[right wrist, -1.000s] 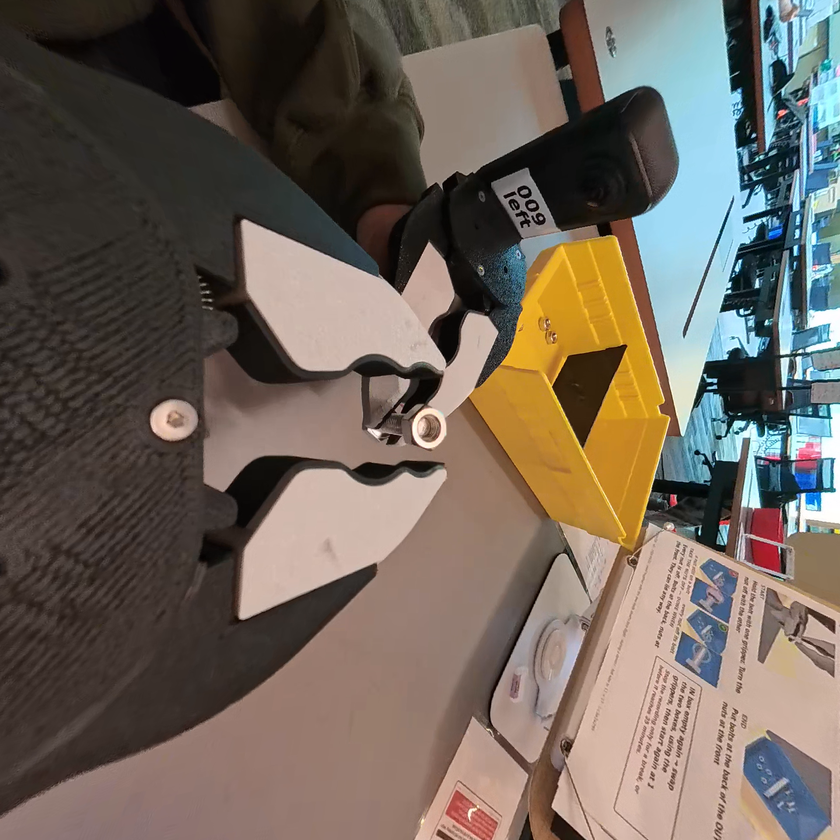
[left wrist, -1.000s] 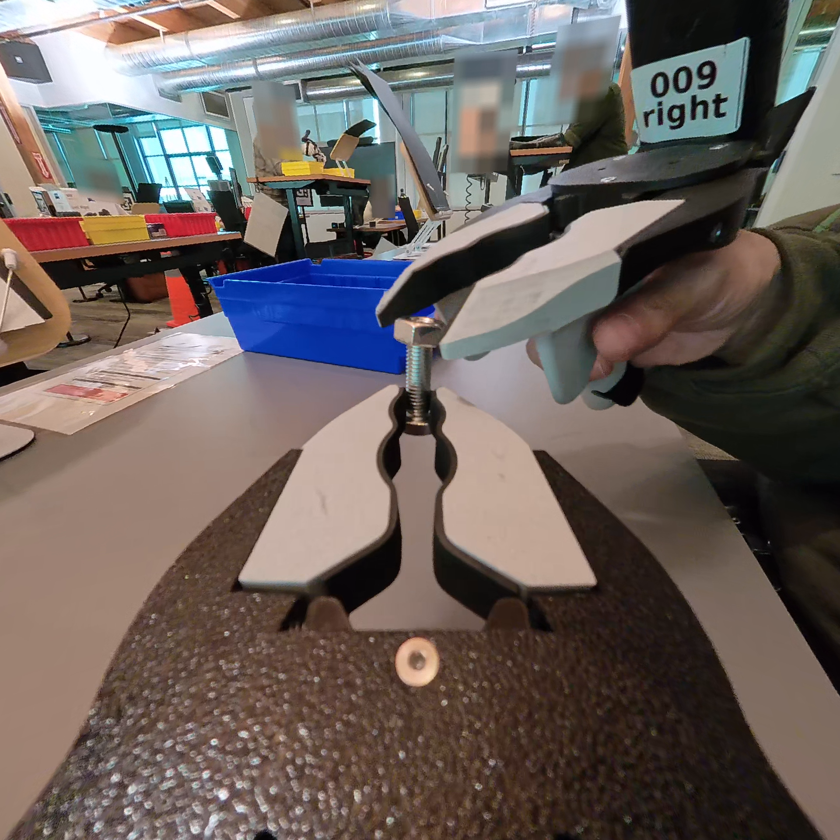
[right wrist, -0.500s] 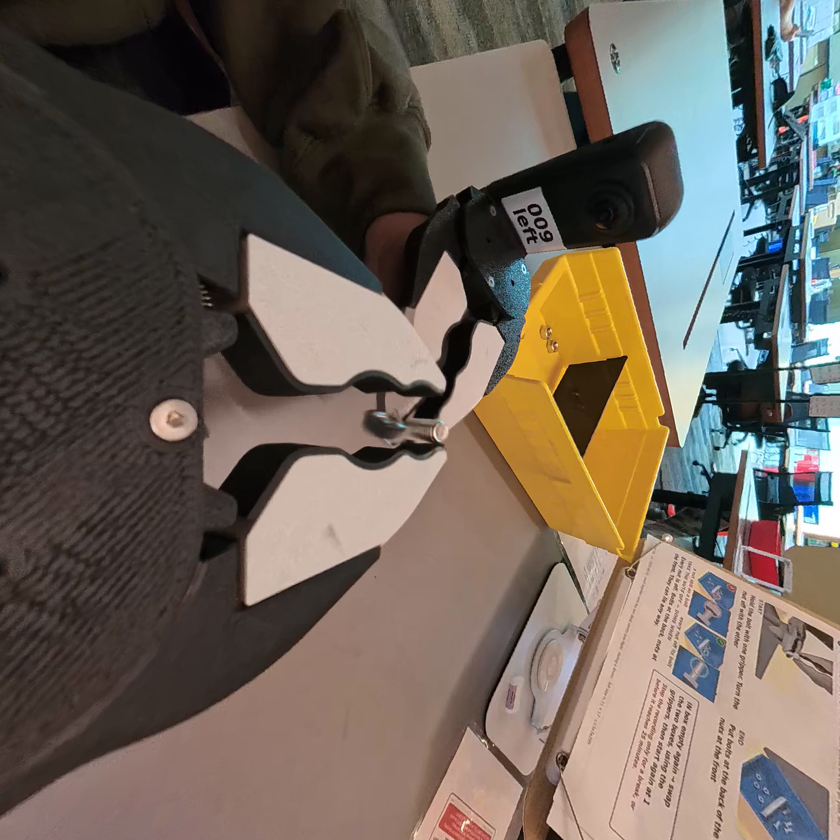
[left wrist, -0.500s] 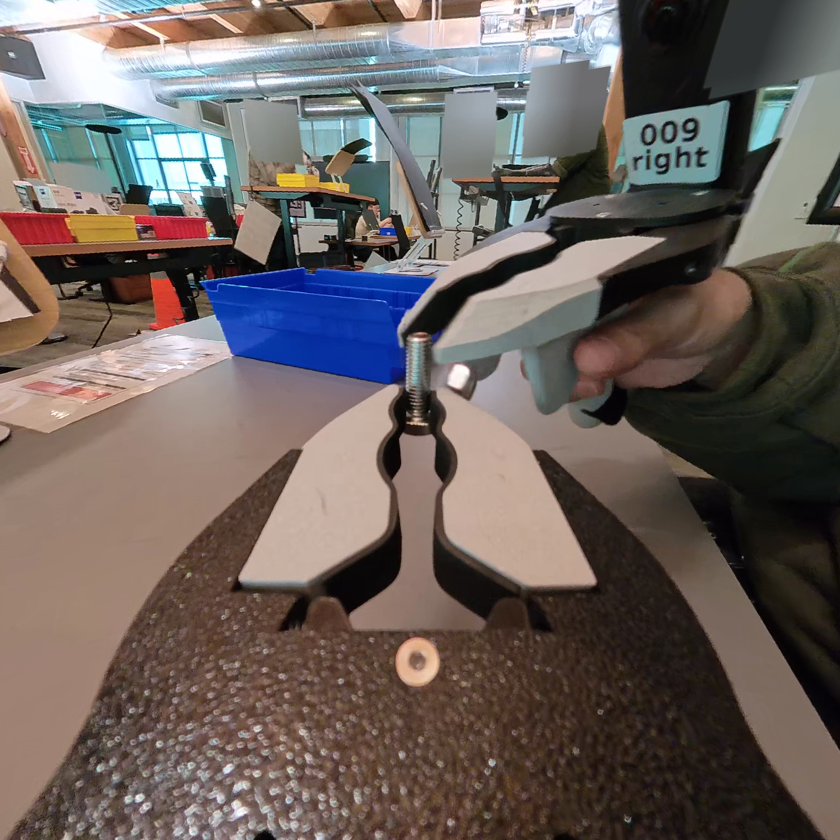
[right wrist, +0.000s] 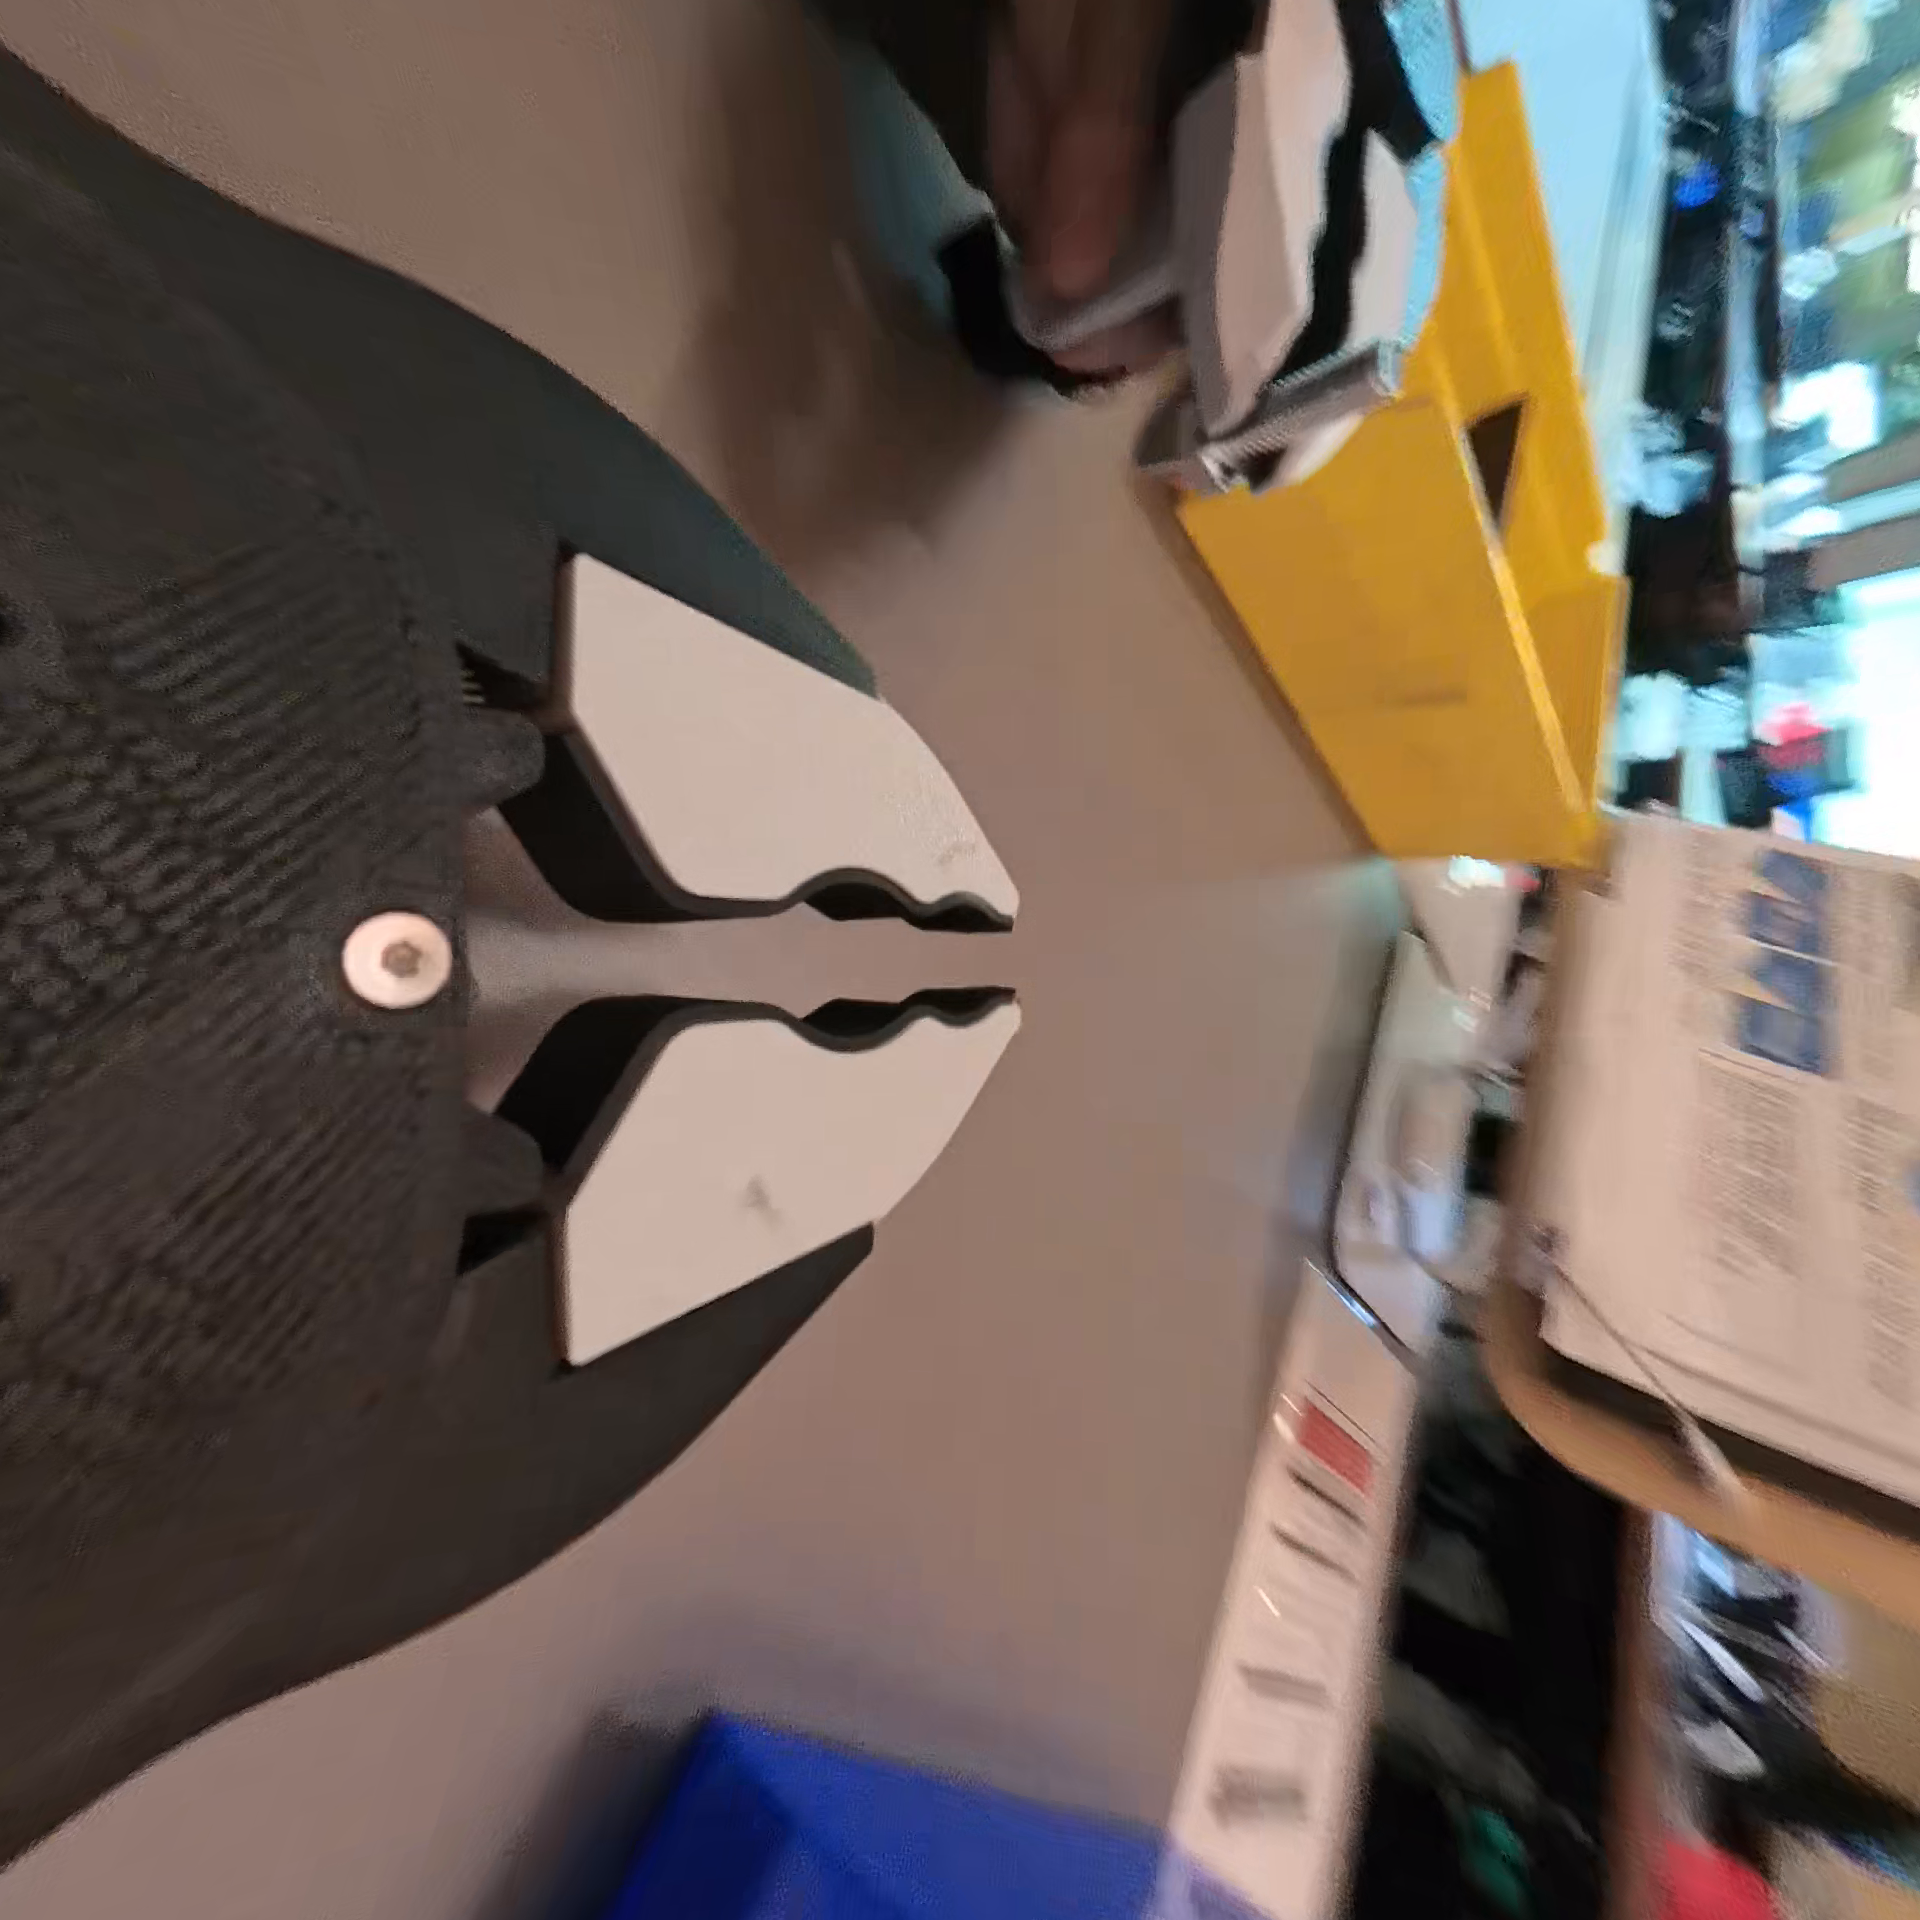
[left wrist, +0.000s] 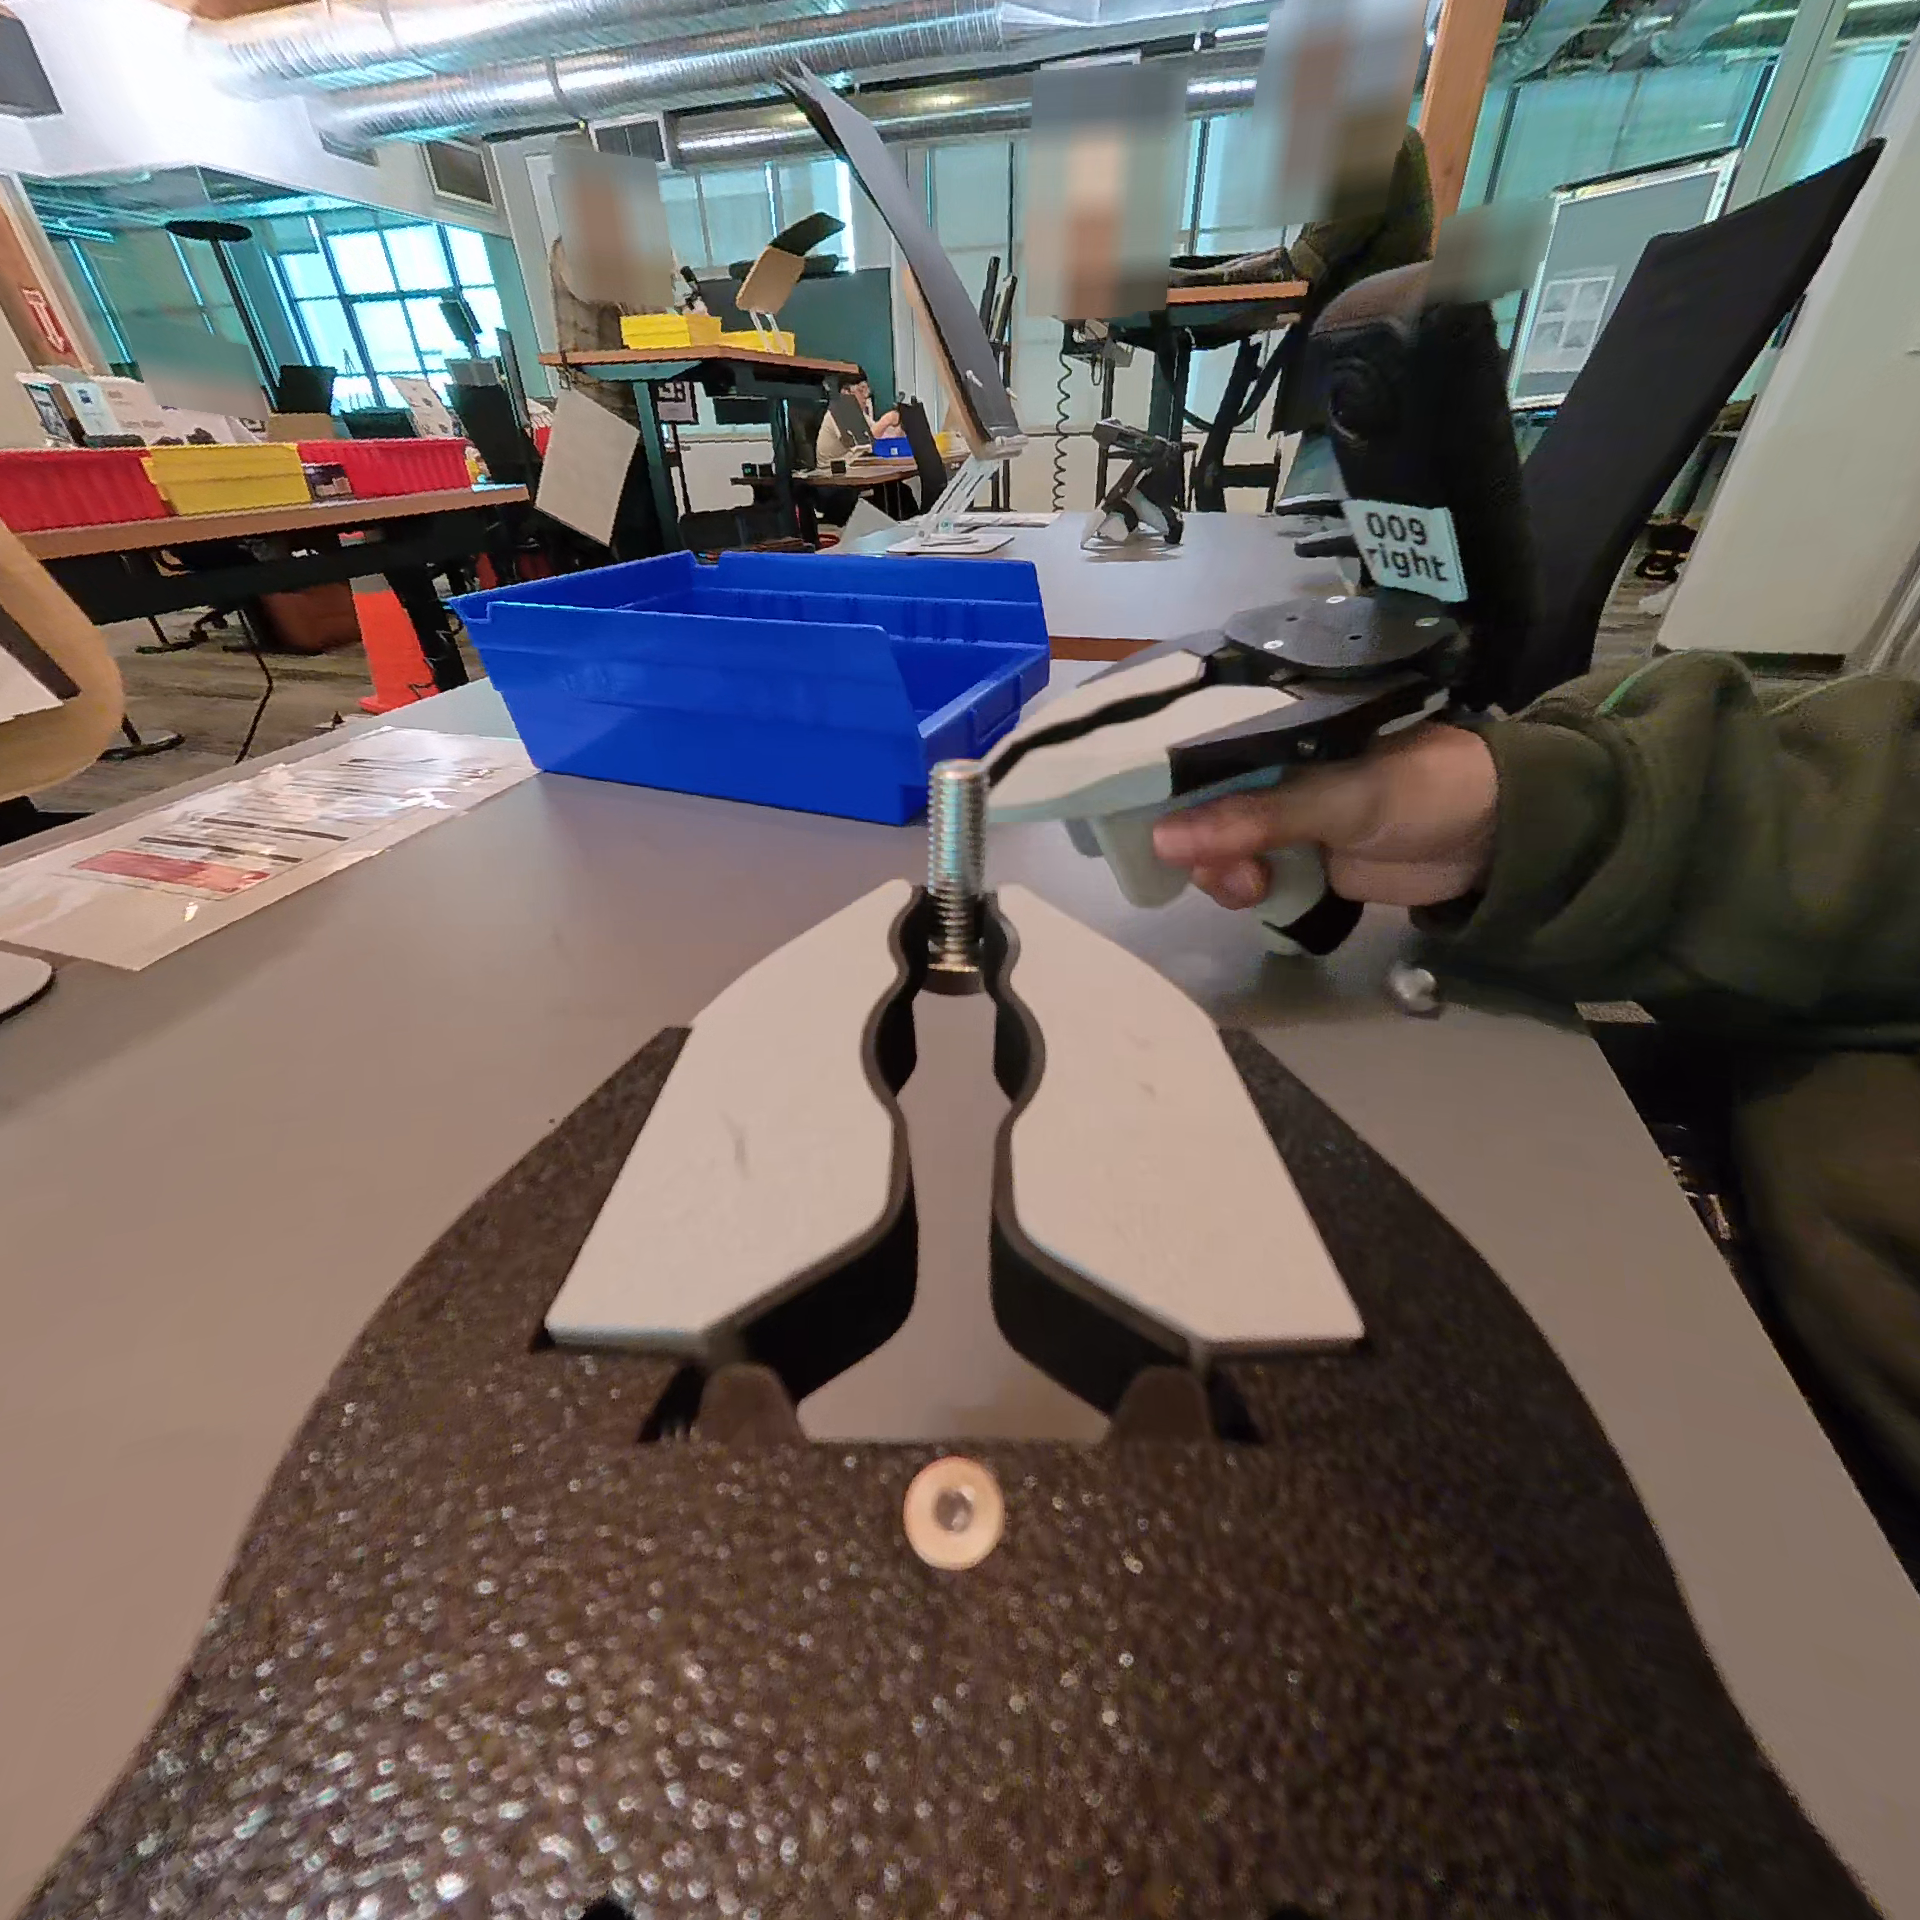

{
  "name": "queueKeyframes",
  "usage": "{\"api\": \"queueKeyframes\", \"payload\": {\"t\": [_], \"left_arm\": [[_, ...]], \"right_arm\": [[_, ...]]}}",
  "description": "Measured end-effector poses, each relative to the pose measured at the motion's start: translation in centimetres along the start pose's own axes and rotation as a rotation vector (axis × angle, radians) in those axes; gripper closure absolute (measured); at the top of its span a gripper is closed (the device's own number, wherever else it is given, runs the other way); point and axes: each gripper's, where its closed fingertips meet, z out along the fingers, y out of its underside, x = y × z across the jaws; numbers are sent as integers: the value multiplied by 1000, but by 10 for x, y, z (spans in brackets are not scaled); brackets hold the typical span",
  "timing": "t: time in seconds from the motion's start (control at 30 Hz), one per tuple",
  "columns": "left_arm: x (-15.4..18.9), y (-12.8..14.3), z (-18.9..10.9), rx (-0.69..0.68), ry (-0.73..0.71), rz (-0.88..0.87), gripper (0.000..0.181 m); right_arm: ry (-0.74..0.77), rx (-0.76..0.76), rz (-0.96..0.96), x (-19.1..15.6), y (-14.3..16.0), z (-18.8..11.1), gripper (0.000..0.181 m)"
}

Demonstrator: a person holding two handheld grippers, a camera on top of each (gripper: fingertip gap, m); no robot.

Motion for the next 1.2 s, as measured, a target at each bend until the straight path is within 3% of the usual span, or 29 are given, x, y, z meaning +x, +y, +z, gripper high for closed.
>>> {"api": "queueKeyframes", "payload": {"t": [0.1, 0.2, 0.27, 0.43, 0.53, 0.6, 0.67, 0.77, 0.83, 1.0, 1.2], "left_arm": [[0, 0, -1, 2, -5, 3, 172], [0, 0, -1, 0, -5, 1, 172], [1, 0, -2, -1, -5, 5, 172], [-1, -3, -4, 24, 4, -20, 172], [-1, -3, -5, 29, 12, -22, 172], [1, -3, -4, 26, 15, -16, 172], [2, -2, -4, 21, 21, -13, 172], [1, -2, -5, 23, 21, -16, 172], [1, -3, -5, 27, 22, -18, 172], [3, -3, -5, 31, 37, -25, 172], [5, -3, -4, 23, 49, -24, 172]], "right_arm": [[167, 95, -71, 22, -12, -6, 170], [207, 205, -184, 21, -26, -12, 171], [162, 135, -226, 19, -22, -12, 169], [-233, -298, -336, -18, 14, -32, 153], [-282, -472, -478, -23, 42, -40, 155], [-323, -551, -464, -27, 61, -38, 158], [-370, -591, -450, -36, 73, -35, 161], [-267, -637, -558, -24, 82, -24, 166], [-232, -621, -585, -21, 78, -19, 153], [-170, -618, -551, -9, 75, -13, 148], [-159, -648, -410, -2, 79, -4, 164]]}}
